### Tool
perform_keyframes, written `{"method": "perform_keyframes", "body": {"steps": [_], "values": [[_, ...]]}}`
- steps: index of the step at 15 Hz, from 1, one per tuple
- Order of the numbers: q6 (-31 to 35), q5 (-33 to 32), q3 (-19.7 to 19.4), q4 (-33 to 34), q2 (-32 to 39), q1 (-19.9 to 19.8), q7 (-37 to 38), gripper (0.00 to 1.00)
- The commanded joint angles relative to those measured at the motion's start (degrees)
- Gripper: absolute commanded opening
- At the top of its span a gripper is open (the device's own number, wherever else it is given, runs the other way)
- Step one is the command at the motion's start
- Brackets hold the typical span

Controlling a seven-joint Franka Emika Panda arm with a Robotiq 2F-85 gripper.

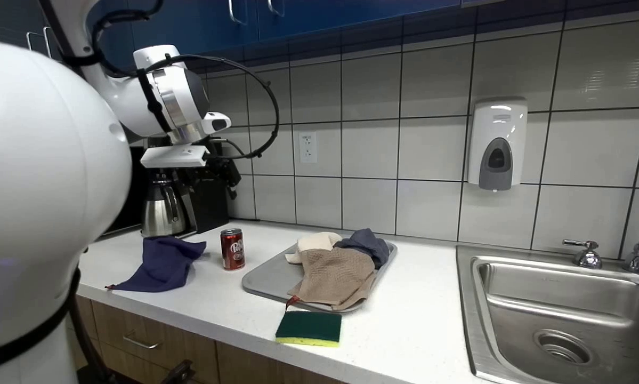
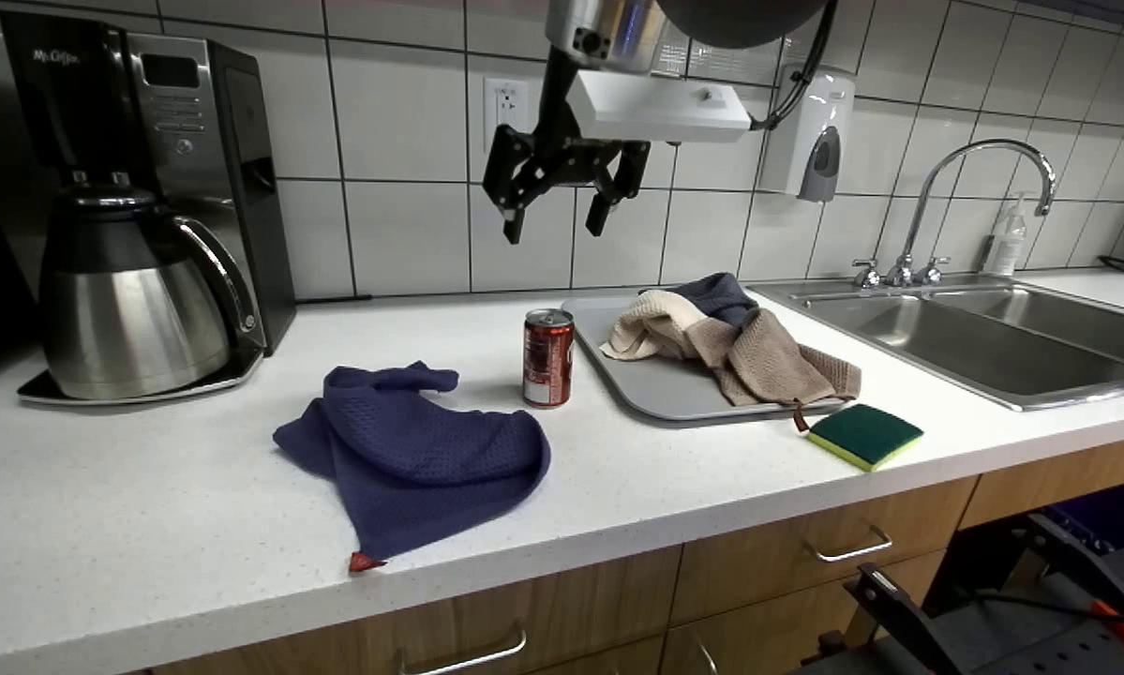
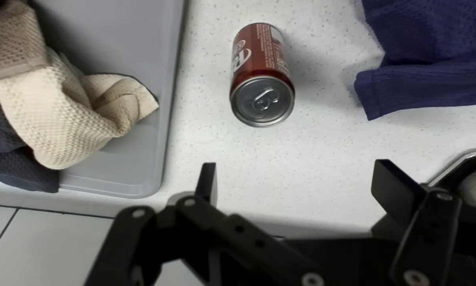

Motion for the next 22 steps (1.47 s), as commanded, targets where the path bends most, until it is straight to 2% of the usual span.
{"method": "perform_keyframes", "body": {"steps": [1,11,12,18,22], "values": [[1.74,2.74,-2.65,-4.30,-4.78,-0.99,-3.33,1.00],[4.85,7.73,-14.25,-8.86,-7.19,-0.70,-12.11,1.00],[5.25,10.27,-11.26,-9.31,-7.29,-4.48,-14.74,1.00],[6.40,18.52,-13.41,-10.86,-6.70,-7.60,-25.16,1.00],[6.42,21.50,-14.41,-11.71,-6.51,-8.85,-29.90,1.00]]}}
